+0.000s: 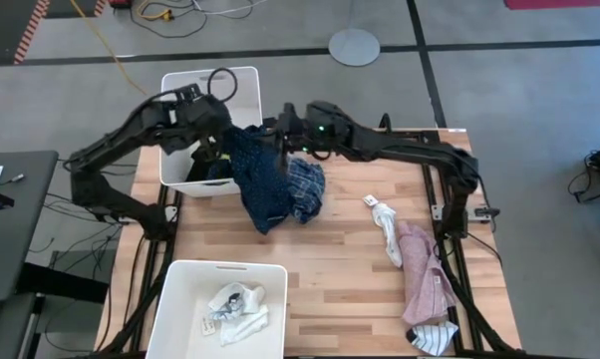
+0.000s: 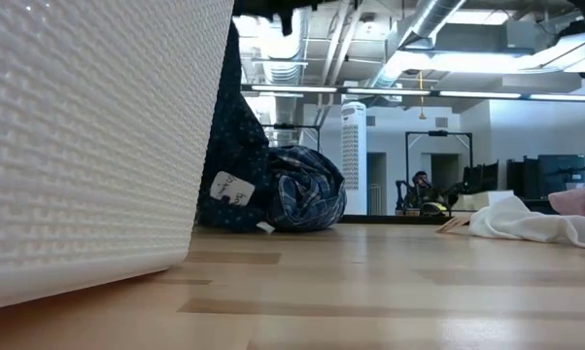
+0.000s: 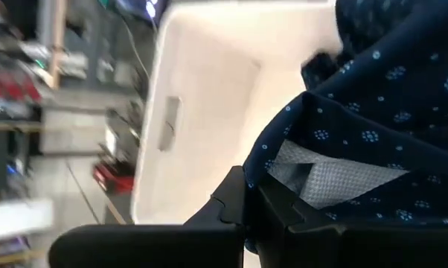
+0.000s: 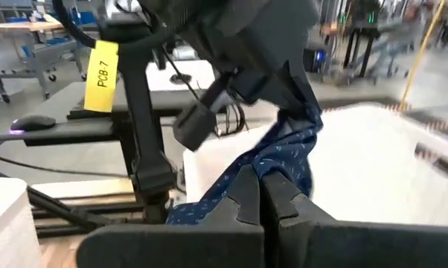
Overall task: Sort clothes
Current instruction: Put the blue shirt into the top white bin, then put the pink shirt into the top white bin
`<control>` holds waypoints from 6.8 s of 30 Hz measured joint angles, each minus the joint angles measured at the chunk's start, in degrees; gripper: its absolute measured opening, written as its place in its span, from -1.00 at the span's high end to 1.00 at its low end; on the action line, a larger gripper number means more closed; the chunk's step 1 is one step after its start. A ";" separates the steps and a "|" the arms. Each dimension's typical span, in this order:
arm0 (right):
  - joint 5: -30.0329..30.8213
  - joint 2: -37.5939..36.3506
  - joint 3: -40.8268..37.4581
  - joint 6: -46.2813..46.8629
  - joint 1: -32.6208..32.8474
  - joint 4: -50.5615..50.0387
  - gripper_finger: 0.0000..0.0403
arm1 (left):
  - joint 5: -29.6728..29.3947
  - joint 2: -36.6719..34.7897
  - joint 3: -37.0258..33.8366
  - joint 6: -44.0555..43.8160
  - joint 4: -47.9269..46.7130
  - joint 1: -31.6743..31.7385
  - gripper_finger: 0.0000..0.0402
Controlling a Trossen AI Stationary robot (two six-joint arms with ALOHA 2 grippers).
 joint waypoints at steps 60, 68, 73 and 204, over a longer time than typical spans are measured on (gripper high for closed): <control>4.91 2.03 -28.03 -2.12 0.18 3.74 -0.31 | 25.06 -1.66 -0.11 -5.12 -1.92 -7.38 -0.16; 5.76 5.97 -27.98 -1.03 0.98 10.58 -0.06 | 21.99 -1.64 -0.11 -8.30 -2.24 -16.94 -0.15; 8.14 4.67 -27.98 -3.54 1.75 8.80 0.72 | 19.19 -1.64 -0.11 -9.51 -2.77 -21.20 -0.15; 31.08 -9.15 -16.18 17.18 33.60 -59.01 0.17 | 42.42 -22.91 -23.94 -0.69 30.92 18.55 -0.26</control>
